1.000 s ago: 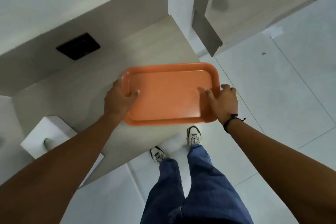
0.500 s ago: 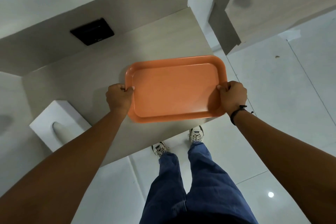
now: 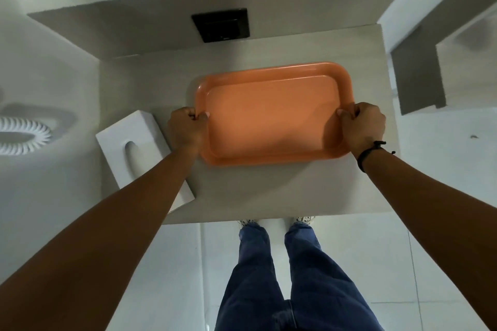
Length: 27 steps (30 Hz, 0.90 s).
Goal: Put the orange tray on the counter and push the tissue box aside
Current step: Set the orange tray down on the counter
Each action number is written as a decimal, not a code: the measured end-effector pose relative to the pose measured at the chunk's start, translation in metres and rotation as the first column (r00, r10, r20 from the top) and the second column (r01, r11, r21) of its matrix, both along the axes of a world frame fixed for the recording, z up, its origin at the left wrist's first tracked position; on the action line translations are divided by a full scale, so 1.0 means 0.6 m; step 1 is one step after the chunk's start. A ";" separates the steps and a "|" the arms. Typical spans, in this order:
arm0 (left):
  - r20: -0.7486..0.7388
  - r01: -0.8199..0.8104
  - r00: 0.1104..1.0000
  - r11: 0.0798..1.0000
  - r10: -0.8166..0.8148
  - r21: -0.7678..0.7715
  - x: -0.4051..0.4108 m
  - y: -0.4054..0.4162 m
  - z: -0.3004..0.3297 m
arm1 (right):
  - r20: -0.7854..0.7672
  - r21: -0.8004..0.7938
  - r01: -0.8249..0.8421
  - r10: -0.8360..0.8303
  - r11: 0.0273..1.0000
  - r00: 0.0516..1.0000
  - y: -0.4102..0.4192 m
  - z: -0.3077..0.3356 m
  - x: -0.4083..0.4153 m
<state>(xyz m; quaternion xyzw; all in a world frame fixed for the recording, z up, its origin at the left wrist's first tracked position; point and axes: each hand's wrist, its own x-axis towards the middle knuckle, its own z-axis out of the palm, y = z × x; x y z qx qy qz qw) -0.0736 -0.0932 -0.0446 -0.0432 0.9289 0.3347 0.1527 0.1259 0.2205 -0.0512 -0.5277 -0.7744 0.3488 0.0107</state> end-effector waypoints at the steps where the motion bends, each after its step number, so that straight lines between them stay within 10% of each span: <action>1: -0.002 -0.015 1.000 1.000 0.015 0.002 -0.009 -0.003 -0.001 | 0.000 0.000 -0.008 0.008 1.000 1.000 0.000 -0.001 -0.012; 20: -0.154 -0.031 0.987 0.999 0.035 0.029 -0.059 0.005 0.001 | -0.070 0.056 -0.016 0.020 0.998 0.997 -0.002 0.015 -0.068; 27: -0.270 0.533 0.735 0.776 -0.622 -0.338 0.104 -0.018 -0.016 | 0.005 0.379 -0.556 0.599 0.740 0.801 -0.079 0.014 0.044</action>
